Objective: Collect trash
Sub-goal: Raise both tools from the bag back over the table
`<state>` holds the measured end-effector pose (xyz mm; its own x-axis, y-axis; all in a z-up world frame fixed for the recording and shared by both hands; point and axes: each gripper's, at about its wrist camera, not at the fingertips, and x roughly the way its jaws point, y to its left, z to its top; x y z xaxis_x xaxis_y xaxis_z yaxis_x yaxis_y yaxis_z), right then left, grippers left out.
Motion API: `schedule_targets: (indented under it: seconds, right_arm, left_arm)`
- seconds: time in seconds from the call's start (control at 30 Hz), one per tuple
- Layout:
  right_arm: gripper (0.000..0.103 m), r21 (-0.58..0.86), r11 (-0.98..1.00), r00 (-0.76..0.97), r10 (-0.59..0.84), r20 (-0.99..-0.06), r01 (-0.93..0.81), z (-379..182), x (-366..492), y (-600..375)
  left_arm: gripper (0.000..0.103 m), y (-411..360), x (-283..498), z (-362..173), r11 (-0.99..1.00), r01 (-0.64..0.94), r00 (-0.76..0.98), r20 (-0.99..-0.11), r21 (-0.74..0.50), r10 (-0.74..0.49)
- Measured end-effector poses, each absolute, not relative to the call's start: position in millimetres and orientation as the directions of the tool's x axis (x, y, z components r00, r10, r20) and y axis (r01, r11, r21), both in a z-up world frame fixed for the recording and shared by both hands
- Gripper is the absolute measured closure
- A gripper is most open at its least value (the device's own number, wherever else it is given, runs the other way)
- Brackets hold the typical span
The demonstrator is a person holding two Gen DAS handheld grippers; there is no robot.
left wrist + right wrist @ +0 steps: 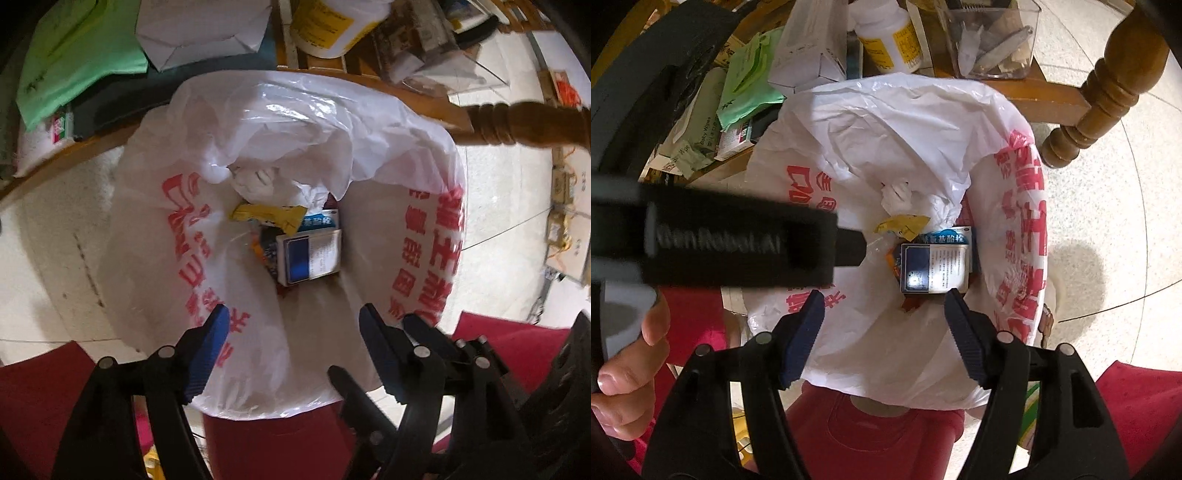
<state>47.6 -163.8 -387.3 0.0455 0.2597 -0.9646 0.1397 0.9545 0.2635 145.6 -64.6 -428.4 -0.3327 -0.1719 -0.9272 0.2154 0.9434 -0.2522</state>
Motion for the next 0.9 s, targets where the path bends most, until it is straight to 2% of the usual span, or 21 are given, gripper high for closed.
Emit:
schedule_targets:
  seconds: [0.23,0.33,0.53,0.6,0.67,0.9]
  right_arm:
    - [0.03,0.258,0.961,0.087,0.25,-0.964,0.097,-360,37,-166]
    - [0.024,0.245,0.967,0.115,0.236,-0.965,0.073,-344,30,-165]
    - [0.022,0.205,0.979,0.212,0.202,-0.956,-0.008,-282,9,-175]
    - [0.013,0.164,0.985,0.27,0.173,-0.947,-0.057,-251,-1,-178]
    - [0.011,0.119,0.988,0.324,0.145,-0.935,-0.099,-221,-8,-180]
    - [0.007,0.033,0.979,0.479,0.126,-0.869,-0.199,-120,-13,-194]
  left_arm:
    - [0.031,-64,132,-383,0.929,0.34,-0.19,-0.978,-0.147,-0.085]
    - [0.031,-61,122,-355,0.921,0.378,-0.099,-0.993,-0.093,-0.06]
    - [0.028,-51,92,-295,0.894,0.449,0.056,-0.998,-0.01,-0.039]
    - [0.026,-47,80,-272,0.879,0.476,0.096,-0.995,0.013,-0.037]
    - [0.025,-44,70,-249,0.866,0.499,0.133,-0.99,0.034,-0.038]
    - [0.021,-31,49,-169,0.845,0.532,0.133,-0.98,-0.055,-0.147]
